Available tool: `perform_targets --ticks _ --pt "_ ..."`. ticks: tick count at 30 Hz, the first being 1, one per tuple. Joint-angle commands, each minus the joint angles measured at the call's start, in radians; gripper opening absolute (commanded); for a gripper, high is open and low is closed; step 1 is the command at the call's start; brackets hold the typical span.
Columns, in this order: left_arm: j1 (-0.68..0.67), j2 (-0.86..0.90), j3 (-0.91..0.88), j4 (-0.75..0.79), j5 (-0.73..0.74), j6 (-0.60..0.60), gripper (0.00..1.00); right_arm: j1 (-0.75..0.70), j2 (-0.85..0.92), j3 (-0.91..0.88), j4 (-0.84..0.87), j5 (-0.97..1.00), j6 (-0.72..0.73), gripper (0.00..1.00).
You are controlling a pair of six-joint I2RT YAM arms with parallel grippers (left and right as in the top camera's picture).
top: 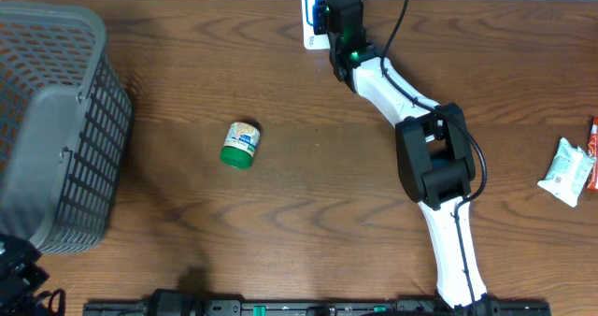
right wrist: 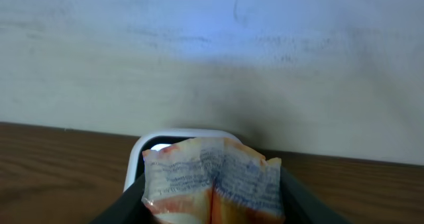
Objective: Scan the item barcode
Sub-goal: 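Hold the Kleenex pack in front of the white scanner, then carry the Kleenex pack to the table's right edge and release it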
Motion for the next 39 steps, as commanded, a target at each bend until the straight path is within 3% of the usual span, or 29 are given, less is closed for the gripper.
perform_targets --ticks 1,5,16,25,31,39 --pt "0.006 0.002 -0.008 0.01 0.014 -0.006 0.9 0.015 0.0 0.087 -0.068 0.024 0.006 0.43" --pt "0.006 0.002 -0.009 0.009 0.014 -0.006 0.9 0.013 -0.003 0.215 -0.329 0.015 0.006 0.43" --pt "0.006 0.002 -0.009 0.029 0.014 -0.006 0.9 -0.024 -0.013 0.625 -1.23 -0.04 0.035 0.25" --pt "0.006 0.002 -0.009 0.029 0.079 -0.006 0.9 -0.141 -0.013 0.68 -1.812 -0.01 0.129 0.19" --pt "0.006 0.002 -0.009 0.029 0.079 -0.01 0.9 -0.31 -0.014 0.637 -1.864 0.113 0.195 0.26" --pt "0.006 0.002 -0.009 0.036 0.079 -0.01 0.9 -0.61 -0.014 0.49 -1.818 0.251 0.328 0.26"
